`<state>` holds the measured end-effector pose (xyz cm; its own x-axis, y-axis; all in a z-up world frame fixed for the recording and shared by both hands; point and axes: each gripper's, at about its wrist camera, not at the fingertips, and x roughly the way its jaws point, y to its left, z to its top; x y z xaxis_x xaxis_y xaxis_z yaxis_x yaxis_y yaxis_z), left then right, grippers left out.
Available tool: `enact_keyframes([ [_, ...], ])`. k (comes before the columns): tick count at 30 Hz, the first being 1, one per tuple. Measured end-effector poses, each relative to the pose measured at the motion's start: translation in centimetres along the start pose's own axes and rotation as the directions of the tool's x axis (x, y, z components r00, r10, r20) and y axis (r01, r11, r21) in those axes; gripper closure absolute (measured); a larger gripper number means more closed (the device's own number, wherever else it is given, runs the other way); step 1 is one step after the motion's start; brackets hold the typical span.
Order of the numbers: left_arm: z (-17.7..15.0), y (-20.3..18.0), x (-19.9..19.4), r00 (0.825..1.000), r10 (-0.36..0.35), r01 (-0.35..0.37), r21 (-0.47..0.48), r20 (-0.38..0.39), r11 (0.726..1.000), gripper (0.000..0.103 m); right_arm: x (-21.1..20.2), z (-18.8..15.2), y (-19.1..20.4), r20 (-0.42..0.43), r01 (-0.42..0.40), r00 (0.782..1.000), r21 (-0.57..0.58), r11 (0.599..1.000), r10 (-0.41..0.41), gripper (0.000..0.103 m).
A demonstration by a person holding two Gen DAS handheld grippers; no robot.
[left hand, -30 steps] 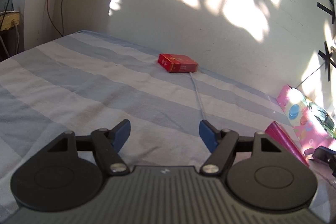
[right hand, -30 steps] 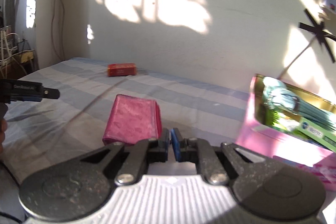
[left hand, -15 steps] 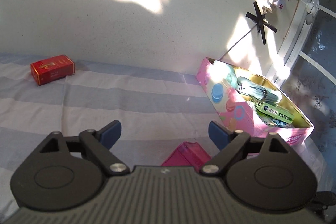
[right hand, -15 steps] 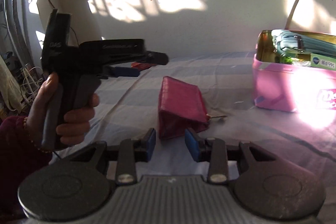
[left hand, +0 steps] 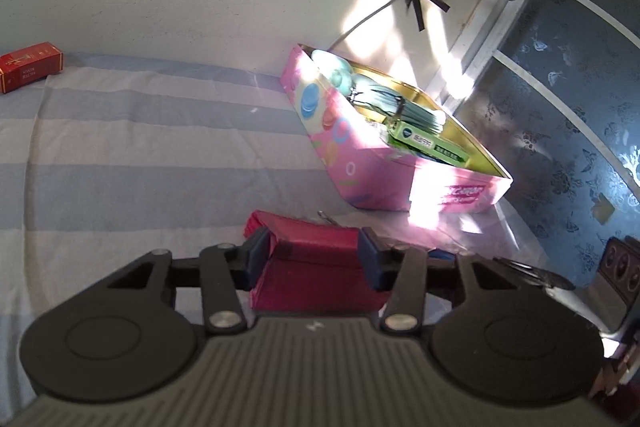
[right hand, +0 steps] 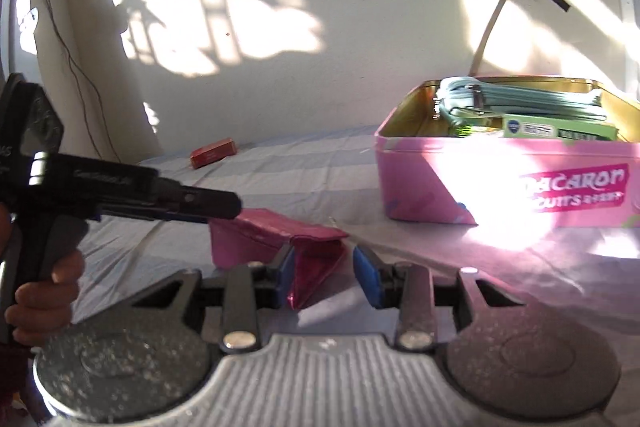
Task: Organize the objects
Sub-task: 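Close the right tool on the magenta wallet, then carry the magenta wallet into the pink tin and open the right tool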
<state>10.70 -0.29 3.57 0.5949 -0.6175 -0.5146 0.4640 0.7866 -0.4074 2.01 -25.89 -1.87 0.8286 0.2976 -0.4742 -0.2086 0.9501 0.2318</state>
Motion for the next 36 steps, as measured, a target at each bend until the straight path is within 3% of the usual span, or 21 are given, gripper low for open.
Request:
enact_keyframes([
  [5,-1.1,-1.0,-1.9,0.996,0.033,-0.034,0.004,0.078,0.999,0.037,-1.0,-0.5,-1.1,0.014,-0.027,1.000,0.010,1.000,0.027,0.068],
  [13,-2.0,-0.4,-0.6,0.992,0.123,-0.123,-0.011,0.032,0.992,0.039,1.0,0.1,0.9,-0.020,-0.092,0.996,-0.067,0.993,0.091,0.068],
  [14,-2.3,-0.4,-0.1,0.992,0.124,-0.124,-0.021,0.019,0.992,0.046,1.4,0.2,1.0,-0.034,-0.103,0.994,-0.070,0.992,0.101,0.068],
  [16,-2.4,-0.7,1.0,0.994,0.112,-0.112,-0.021,-0.019,0.993,0.061,2.1,0.3,1.2,-0.053,-0.112,0.993,-0.077,0.991,0.108,0.079],
  [18,-2.3,-1.9,1.0,0.991,0.130,-0.130,0.024,-0.003,0.991,0.064,1.6,0.3,1.5,-0.007,-0.067,0.998,-0.106,0.992,0.067,0.079],
  [20,-1.4,-3.3,0.3,0.995,0.092,-0.094,0.054,0.029,0.994,0.064,-0.2,0.9,1.2,0.084,-0.053,0.994,-0.127,0.991,0.064,0.079],
  [23,0.8,-5.3,0.3,0.995,0.034,-0.043,0.095,0.089,0.995,0.064,-2.7,2.3,0.5,0.207,0.000,0.978,-0.162,0.987,0.034,0.079],
  [26,3.2,-7.6,2.4,0.993,0.018,-0.036,0.159,0.118,0.987,0.064,-3.4,4.0,-1.1,0.266,0.064,0.964,-0.153,0.986,-0.021,0.079],
  [32,6.1,-10.7,8.1,0.992,-0.025,-0.004,0.236,0.120,0.972,0.064,-2.7,6.9,-6.3,0.304,0.150,0.945,-0.088,0.985,-0.117,0.079],
  [36,7.0,-11.1,12.0,0.997,-0.004,-0.016,0.249,0.081,0.968,0.064,-0.3,7.7,-9.2,0.276,0.196,0.947,-0.090,0.977,-0.165,0.079],
])
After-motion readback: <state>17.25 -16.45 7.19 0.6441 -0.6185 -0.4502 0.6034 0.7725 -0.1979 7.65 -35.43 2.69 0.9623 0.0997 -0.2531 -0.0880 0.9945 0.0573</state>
